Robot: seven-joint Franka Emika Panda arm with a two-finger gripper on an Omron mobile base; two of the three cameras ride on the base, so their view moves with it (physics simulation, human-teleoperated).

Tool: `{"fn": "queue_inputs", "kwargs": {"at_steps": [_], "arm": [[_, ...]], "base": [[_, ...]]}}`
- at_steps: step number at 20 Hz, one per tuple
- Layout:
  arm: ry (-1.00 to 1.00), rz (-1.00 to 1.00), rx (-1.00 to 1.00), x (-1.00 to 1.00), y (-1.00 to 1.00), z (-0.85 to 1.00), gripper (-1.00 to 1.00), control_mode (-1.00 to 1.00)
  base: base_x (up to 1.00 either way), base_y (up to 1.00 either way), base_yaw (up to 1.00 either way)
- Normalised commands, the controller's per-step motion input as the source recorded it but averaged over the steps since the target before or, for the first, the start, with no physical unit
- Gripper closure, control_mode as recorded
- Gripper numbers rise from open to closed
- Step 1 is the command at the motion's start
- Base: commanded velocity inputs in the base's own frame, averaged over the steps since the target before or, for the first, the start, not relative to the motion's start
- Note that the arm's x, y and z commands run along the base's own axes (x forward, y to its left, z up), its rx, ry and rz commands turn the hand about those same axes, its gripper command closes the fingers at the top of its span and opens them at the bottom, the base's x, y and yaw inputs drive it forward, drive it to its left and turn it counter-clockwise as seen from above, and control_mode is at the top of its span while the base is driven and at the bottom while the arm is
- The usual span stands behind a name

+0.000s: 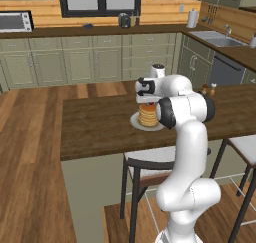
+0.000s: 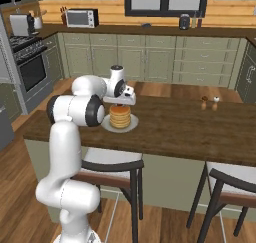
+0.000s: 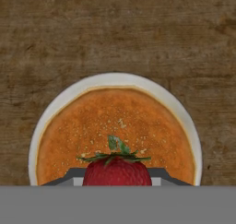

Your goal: Take the strawberry from the fridge and place it on top of the pancake, located on the dining counter.

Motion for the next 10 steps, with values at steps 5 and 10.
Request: {"fn": "queue_inputs", "kwargs": {"at_steps": [5,10], "arm": [[0.00,0.00,0.00,0.00,0.04,-0.18,-1.00,-1.00],[0.00,0.00,0.00,0.00,0.00,-0.07,-1.00,-1.00]], "base": [[0.00,0.00,0.00],[0.00,0.00,0.00]]}}
